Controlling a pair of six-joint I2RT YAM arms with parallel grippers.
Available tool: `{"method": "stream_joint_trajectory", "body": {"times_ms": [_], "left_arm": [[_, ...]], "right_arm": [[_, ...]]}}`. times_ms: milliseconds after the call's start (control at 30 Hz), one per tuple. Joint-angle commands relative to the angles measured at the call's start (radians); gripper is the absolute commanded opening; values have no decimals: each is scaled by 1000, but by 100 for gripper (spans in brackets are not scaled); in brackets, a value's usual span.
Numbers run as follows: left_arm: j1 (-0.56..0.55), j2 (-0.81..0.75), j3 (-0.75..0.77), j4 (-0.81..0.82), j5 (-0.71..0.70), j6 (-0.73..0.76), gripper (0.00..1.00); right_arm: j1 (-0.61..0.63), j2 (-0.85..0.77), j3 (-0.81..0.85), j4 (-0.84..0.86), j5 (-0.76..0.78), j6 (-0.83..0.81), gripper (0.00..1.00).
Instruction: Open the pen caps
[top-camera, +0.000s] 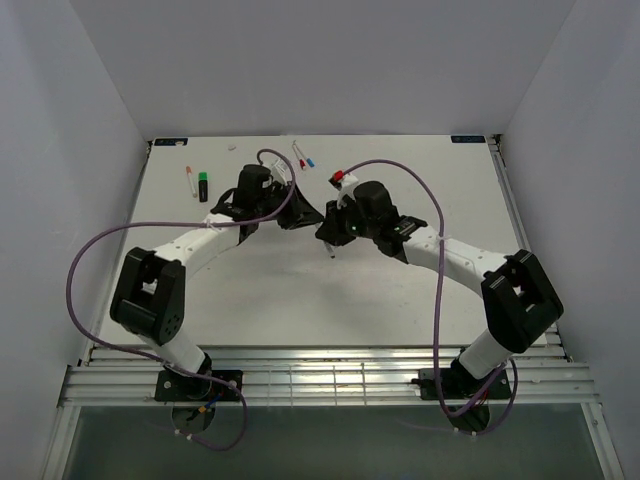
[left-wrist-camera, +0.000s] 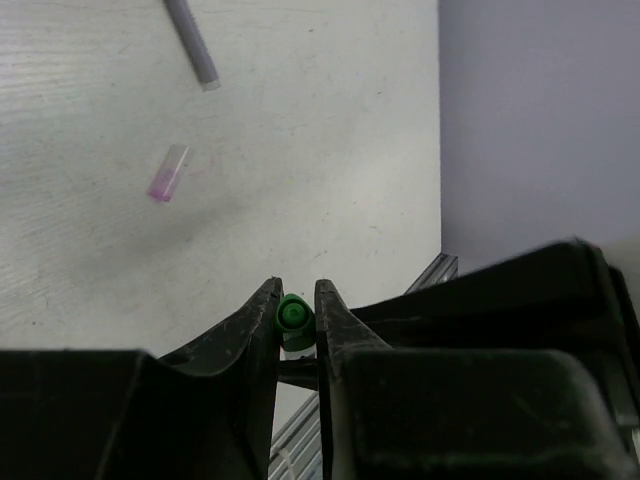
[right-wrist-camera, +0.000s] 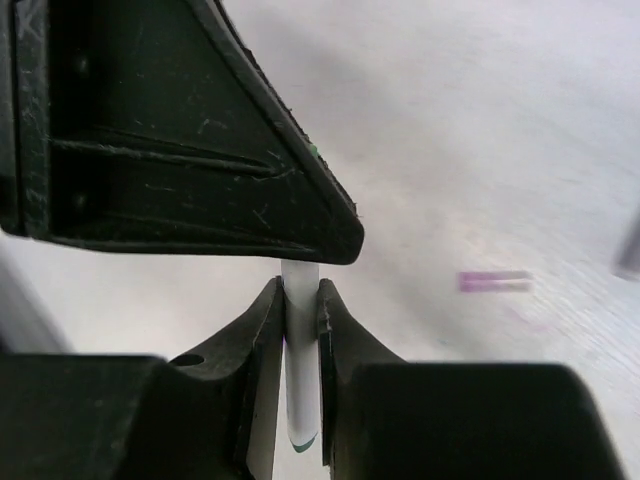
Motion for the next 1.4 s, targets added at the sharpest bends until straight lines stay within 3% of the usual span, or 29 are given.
{"method": "stream_joint_trajectory", "body": {"times_ms": [0,67,200,267,333,400,433,467,567,667,733,833,900,933,967,1033,1200,1233,1267,1300,1367], "left_arm": [[79,-204,-122,321,9,-10,0],[88,-230,-162,363,29,-21,0],[97,-272,-202,395,23,-35,0],[108,-278,-183,354,0,-59,0],[107,-272,-131,211,-87,-68,0],[107,-264,-78,147,-173,-93,0],[108,-259,-58,54,-205,-126,0],[107,-247,-6,11,-228,-133,0],[111,-201,22,-46,-279,-191,0],[114,-157,66,-88,-293,-208,0],[116,-155,74,-86,-296,-210,0],[116,-175,74,-109,-310,-191,0],[116,-196,55,-86,-300,-177,0],[116,-219,25,-29,-255,-170,0],[116,-229,5,17,-226,-156,0],[114,-239,-14,44,-193,-139,0],[113,-221,-51,69,-16,-95,0],[108,-212,-49,50,6,-84,6],[96,-203,-43,37,25,-73,20],[81,-200,-29,14,23,-64,45],[20,-210,-15,-45,-47,-27,59]], "right_arm": [[-116,-61,-95,168,-534,162,8],[-129,-55,-114,246,-700,243,8],[-141,-39,-200,500,-857,434,8],[-141,-48,-237,561,-854,492,8],[-132,-82,-244,465,-799,438,8],[-106,-113,-212,298,-606,249,8],[-21,-139,-129,53,-475,158,8],[47,-143,-82,-60,-124,81,8],[248,-101,45,-289,460,-26,8],[322,-18,114,-458,728,-14,8],[330,-2,118,-497,773,9,8],[319,-48,64,-465,737,2,8],[275,-90,-6,-365,515,-10,8],[199,-151,-49,-306,270,8,8],[158,-191,-100,-233,140,17,8],[95,-270,-202,-82,-42,43,8],[66,-337,-200,-80,-148,60,8],[57,-357,-203,-80,-150,69,8],[46,-364,-209,-78,-164,77,8],[34,-366,-212,-78,-184,89,8],[-8,-361,-223,-77,-243,123,8]]}}
